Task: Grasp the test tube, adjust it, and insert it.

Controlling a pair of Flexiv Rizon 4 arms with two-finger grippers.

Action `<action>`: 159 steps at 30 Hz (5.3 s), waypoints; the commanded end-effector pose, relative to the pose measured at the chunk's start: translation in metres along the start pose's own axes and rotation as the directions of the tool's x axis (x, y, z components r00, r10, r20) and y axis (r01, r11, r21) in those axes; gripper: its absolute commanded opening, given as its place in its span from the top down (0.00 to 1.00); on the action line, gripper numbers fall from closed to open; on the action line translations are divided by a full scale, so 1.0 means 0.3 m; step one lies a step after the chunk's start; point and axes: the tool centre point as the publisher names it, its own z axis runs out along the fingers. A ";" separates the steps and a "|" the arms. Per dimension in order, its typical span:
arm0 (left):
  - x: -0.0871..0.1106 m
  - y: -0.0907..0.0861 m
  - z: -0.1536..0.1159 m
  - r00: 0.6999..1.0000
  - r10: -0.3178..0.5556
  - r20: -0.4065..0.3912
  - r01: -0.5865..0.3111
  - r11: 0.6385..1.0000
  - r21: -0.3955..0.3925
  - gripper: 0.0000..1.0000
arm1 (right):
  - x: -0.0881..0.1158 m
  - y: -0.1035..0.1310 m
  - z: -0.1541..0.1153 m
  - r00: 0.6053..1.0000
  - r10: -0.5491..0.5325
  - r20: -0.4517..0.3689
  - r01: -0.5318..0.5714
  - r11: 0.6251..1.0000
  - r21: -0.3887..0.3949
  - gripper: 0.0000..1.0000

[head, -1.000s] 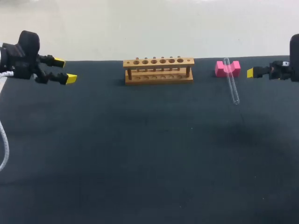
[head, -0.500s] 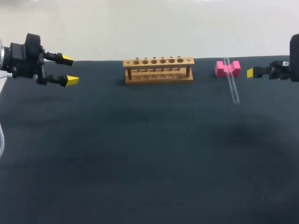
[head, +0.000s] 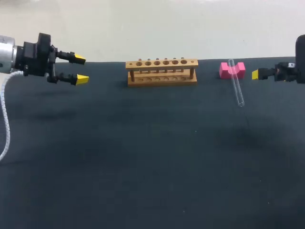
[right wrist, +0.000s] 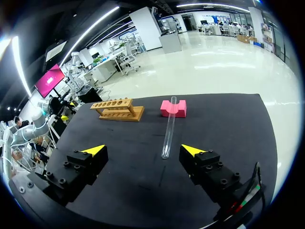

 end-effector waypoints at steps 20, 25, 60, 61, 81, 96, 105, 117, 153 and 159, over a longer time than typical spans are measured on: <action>0.010 0.048 0.047 0.998 -0.055 0.027 0.056 0.998 -0.040 0.00 | 0.001 0.006 -0.002 1.000 0.000 0.000 0.000 1.000 0.010 0.00; 0.010 0.048 0.047 0.998 -0.055 0.027 0.056 0.998 -0.040 0.00 | 0.001 0.006 -0.002 1.000 0.000 0.000 0.000 1.000 0.010 0.00; 0.010 0.048 0.047 0.998 -0.055 0.027 0.056 0.998 -0.040 0.00 | 0.005 0.015 -0.001 1.000 -0.010 0.011 0.010 1.000 0.023 0.00; 0.010 0.048 0.047 0.998 -0.055 0.027 0.056 0.998 -0.040 0.00 | 0.005 0.018 0.000 1.000 -0.007 0.014 0.006 0.999 0.037 0.00; 0.010 0.048 0.047 0.998 -0.055 0.027 0.056 0.998 -0.040 0.00 | -0.049 0.094 0.148 0.984 -0.142 0.103 0.079 0.882 0.464 0.00; 0.010 0.048 0.047 0.998 -0.055 0.027 0.056 0.998 -0.040 0.00 | -0.073 0.115 0.244 0.987 -0.103 0.120 -0.002 0.753 0.658 0.00; 0.010 0.048 0.047 0.998 -0.055 0.027 0.056 0.998 -0.040 0.00 | -0.073 0.115 0.244 0.987 -0.103 0.120 -0.002 0.753 0.658 0.00; 0.010 0.048 0.047 0.998 -0.055 0.027 0.056 0.998 -0.040 0.00 | -0.073 0.115 0.244 0.987 -0.103 0.120 -0.002 0.753 0.658 0.00; 0.010 0.048 0.047 0.998 -0.055 0.027 0.056 0.998 -0.040 0.00 | -0.102 -0.080 0.419 0.971 -0.018 0.237 -0.103 0.866 0.489 0.00; 0.010 0.048 0.047 0.998 -0.055 0.027 0.056 0.998 -0.040 0.00 | -0.083 -0.116 0.429 0.976 -0.023 0.217 -0.071 0.907 0.416 0.00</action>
